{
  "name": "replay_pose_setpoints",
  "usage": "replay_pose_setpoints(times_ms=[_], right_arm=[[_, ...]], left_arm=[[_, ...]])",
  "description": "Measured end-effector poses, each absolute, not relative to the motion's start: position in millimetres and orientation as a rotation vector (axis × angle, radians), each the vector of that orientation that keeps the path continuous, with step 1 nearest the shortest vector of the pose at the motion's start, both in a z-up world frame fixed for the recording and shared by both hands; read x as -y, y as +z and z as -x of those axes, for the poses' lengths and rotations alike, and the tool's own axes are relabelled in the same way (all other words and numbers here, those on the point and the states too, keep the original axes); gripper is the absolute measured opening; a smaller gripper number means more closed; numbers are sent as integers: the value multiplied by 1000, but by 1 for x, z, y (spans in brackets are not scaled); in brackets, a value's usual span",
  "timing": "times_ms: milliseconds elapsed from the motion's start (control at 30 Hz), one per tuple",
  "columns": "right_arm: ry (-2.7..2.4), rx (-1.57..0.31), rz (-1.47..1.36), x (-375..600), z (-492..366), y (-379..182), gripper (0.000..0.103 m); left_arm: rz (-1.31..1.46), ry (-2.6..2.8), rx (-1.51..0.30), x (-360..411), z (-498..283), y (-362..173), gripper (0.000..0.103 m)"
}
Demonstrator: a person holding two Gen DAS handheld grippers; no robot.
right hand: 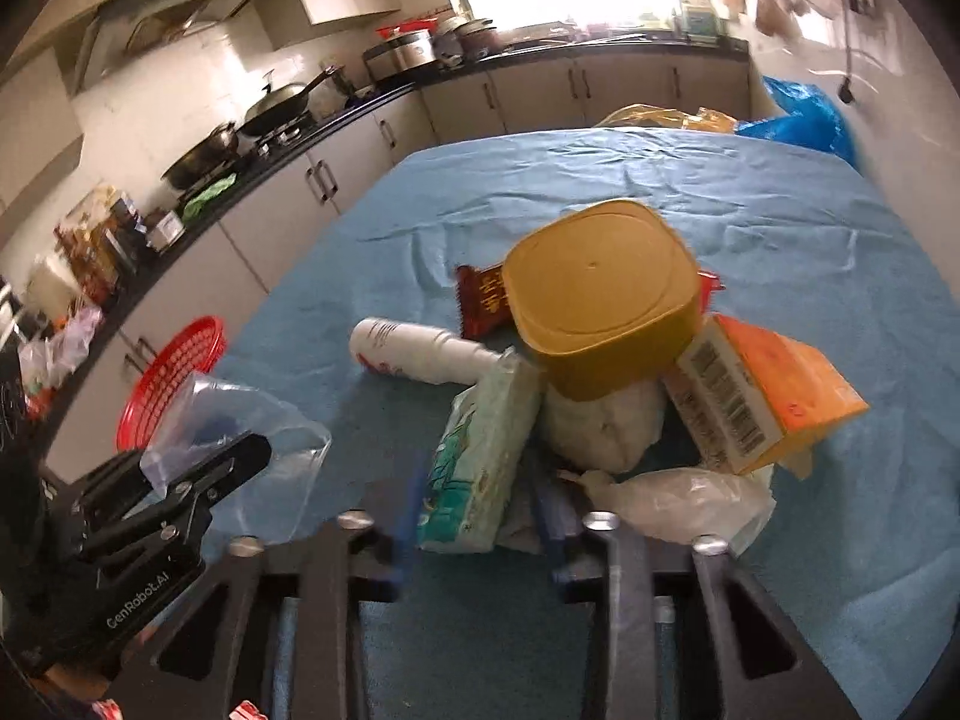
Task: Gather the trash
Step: 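Grasp the clear plastic cup with the left gripper while the right gripper grasps the green tissue pack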
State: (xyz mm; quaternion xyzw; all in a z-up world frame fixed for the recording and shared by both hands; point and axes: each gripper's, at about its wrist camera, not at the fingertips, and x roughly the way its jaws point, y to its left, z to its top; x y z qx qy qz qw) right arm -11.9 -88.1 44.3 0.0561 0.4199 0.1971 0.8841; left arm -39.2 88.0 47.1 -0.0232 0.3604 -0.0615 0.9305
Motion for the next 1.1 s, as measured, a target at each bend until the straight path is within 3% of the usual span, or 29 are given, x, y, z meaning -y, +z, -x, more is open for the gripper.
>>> replay_pose_setpoints(times_ms=[67, 167, 1100], right_arm=[[429, -869, -89, 84, 15, 43, 13], [464, -842, -87, 83, 23, 45, 10], [497, -737, -123, 88, 51, 66, 10]], left_arm=[[51, -129, -736, -90, 41, 46, 34], [54, -127, -734, -92, 42, 46, 34], [44, -118, -720, -90, 51, 51, 34]])
